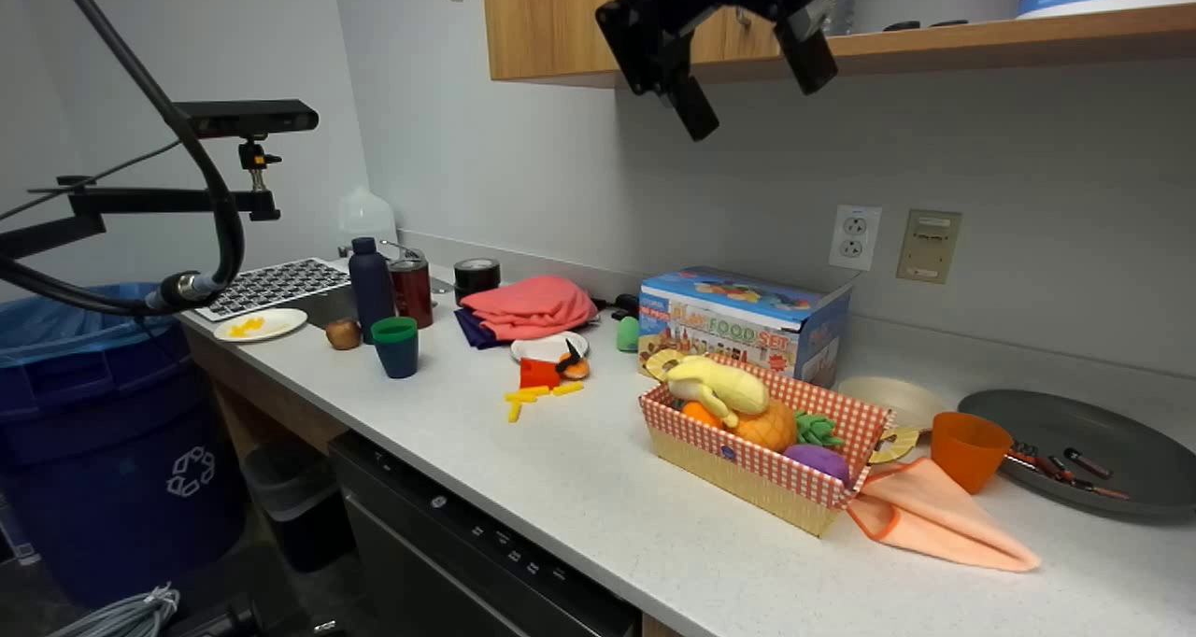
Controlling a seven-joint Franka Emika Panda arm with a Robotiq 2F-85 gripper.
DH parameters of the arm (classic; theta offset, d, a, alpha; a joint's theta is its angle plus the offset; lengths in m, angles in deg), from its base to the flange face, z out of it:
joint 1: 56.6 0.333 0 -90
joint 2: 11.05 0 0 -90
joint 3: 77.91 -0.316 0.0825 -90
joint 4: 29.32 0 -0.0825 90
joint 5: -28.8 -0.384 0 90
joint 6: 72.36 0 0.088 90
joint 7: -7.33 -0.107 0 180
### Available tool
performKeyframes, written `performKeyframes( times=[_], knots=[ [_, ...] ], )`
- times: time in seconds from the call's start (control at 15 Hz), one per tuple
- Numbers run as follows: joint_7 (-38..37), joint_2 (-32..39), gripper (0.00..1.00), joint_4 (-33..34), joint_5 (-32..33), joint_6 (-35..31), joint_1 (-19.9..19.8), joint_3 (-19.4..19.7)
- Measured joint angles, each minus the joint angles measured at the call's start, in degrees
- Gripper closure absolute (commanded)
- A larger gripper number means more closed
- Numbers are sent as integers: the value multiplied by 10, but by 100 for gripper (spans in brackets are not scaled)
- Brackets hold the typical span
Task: Close the cupboard completely
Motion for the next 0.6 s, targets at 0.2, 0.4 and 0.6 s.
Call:
performKeyframes(
  times=[0.2, 0.4, 0.6],
  knots=[
    [0, -2, 0, 1, 0, 1, 0, 0],
    [-10, -2, 0, 0, 0, 2, -6, -2],
    [-33, -2, 0, 0, 0, -1, -19, -8]
  ],
)
